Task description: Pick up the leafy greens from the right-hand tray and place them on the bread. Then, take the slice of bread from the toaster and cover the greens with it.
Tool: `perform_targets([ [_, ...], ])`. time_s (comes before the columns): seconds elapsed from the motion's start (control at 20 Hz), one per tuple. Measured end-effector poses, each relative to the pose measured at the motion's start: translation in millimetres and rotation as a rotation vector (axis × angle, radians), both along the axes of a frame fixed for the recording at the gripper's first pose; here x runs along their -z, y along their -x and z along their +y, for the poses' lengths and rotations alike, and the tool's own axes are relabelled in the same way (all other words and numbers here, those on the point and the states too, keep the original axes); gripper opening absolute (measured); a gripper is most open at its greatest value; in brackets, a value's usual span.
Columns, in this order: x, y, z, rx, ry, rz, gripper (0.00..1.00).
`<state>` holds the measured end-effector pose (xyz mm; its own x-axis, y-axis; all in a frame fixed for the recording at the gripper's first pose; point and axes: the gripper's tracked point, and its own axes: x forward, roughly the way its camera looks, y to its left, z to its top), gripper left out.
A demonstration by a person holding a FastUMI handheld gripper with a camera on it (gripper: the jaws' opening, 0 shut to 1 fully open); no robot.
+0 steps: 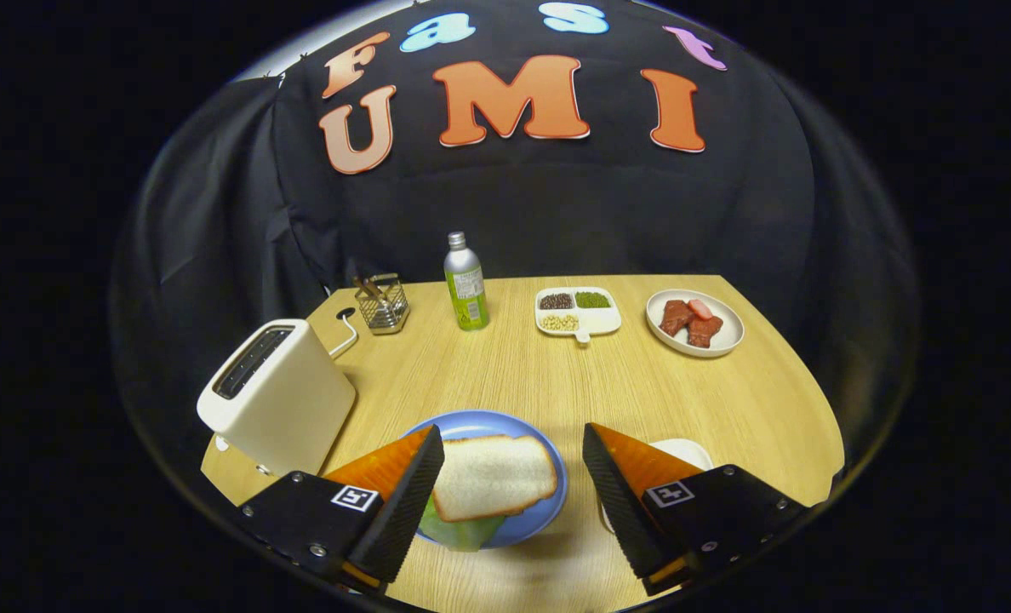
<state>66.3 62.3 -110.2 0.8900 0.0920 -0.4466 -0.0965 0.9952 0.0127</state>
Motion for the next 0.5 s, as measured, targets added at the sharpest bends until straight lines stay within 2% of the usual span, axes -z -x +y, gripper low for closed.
perform_targets([
  [0.5,-93.9,15.2,2.4,0.008,-0.003,-0.211,0.98],
])
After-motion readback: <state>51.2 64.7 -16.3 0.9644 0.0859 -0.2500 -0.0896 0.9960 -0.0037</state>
